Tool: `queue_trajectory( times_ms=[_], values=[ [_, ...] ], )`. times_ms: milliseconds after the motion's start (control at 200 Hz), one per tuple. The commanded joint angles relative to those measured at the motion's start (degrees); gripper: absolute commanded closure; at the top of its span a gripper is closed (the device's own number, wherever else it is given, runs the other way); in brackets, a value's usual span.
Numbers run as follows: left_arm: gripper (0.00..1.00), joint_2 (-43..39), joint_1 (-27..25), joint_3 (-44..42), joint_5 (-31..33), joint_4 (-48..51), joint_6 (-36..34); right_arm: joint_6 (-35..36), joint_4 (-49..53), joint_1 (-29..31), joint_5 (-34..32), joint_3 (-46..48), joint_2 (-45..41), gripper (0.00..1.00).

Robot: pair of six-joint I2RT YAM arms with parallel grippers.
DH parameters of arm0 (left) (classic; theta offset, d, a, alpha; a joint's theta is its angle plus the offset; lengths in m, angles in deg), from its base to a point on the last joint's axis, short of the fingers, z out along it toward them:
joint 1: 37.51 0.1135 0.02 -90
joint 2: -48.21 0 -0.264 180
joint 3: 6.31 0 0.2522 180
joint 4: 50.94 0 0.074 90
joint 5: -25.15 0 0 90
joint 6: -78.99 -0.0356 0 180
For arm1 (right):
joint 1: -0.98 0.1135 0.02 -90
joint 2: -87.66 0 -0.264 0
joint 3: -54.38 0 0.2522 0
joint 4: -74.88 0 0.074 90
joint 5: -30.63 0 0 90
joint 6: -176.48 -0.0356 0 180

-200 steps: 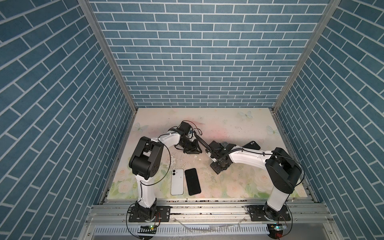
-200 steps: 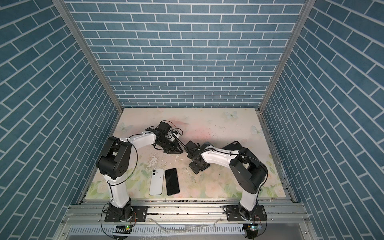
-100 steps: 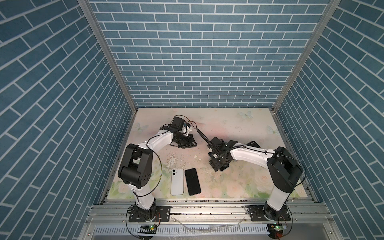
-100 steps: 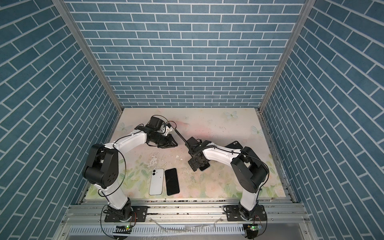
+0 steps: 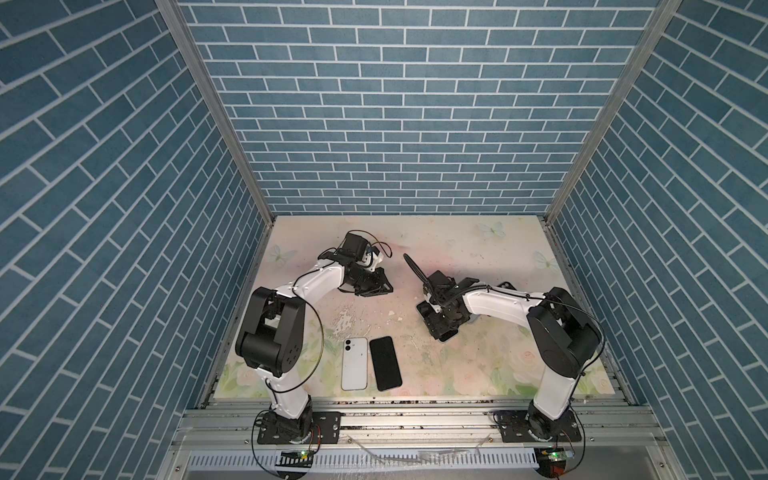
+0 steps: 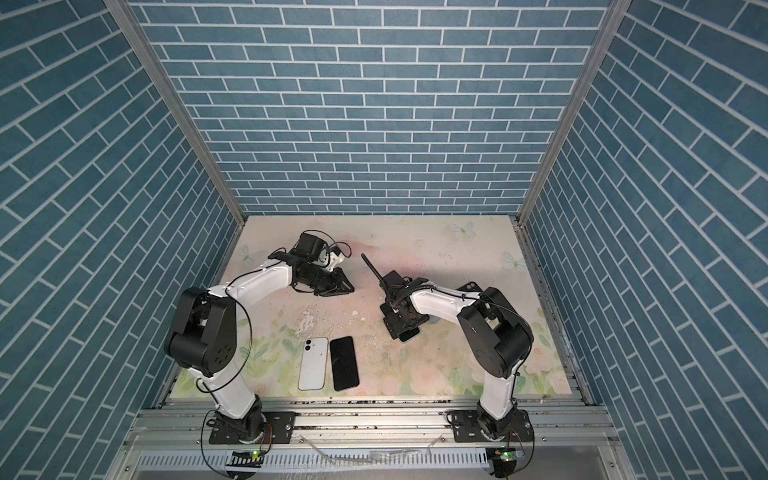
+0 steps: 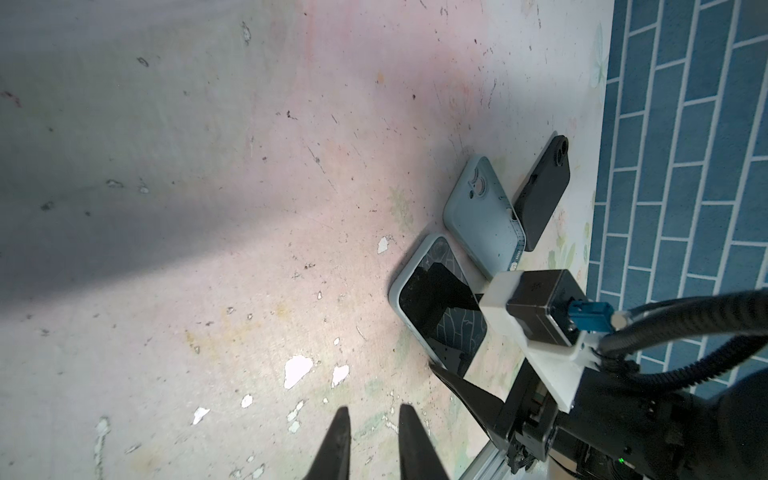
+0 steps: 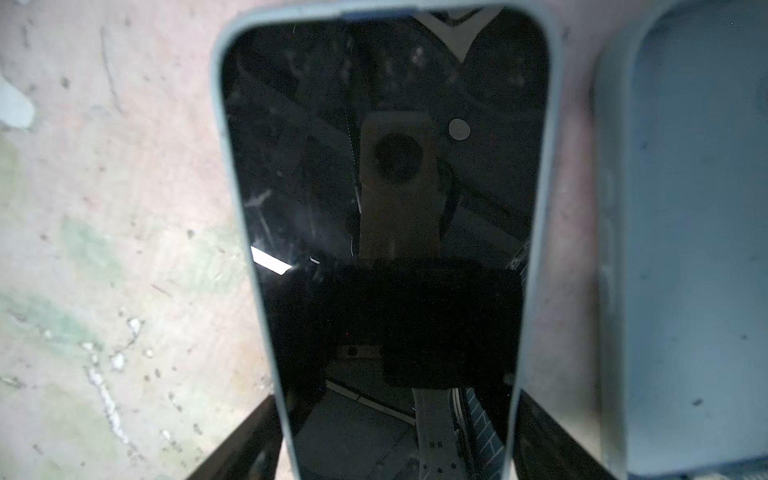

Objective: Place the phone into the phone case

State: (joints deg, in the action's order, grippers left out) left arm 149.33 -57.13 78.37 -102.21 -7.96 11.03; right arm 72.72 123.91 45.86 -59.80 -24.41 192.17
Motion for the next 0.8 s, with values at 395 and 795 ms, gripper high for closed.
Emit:
queue_trajectory(
  times_ms=[395, 795],
  values=[
    [0.76, -9.9, 4.3, -1.0, 8.1, 0.5, -3.1, -17.3, 6.7, 0.1, -4.4, -18.0, 13.4, 0.31],
    [0.75, -11.7, 6.3, -0.5, 8.4, 1.4, -3.8, -21.3, 26.1, -3.6, -15.8, -64.0, 40.5, 0.28]
  ],
)
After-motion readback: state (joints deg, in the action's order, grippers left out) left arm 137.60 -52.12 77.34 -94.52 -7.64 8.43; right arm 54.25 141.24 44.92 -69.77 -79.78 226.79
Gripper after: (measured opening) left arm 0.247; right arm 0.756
